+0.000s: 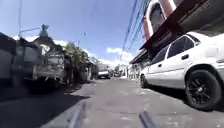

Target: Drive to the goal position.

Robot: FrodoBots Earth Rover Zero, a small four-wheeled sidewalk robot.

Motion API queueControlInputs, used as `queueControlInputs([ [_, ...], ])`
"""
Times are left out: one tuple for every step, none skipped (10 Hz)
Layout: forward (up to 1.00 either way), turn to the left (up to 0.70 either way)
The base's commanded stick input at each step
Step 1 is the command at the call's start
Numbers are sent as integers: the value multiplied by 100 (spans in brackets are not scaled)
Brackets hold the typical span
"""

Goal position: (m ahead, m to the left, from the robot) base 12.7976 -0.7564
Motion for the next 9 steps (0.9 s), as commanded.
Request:
queueControlInputs([
  [96, 0],
  [92, 0],
  [87, 0],
  [75, 0],
  [75, 0],
  [75, 0],
  [75, 0],
  [75, 0],
  [75, 0],
])
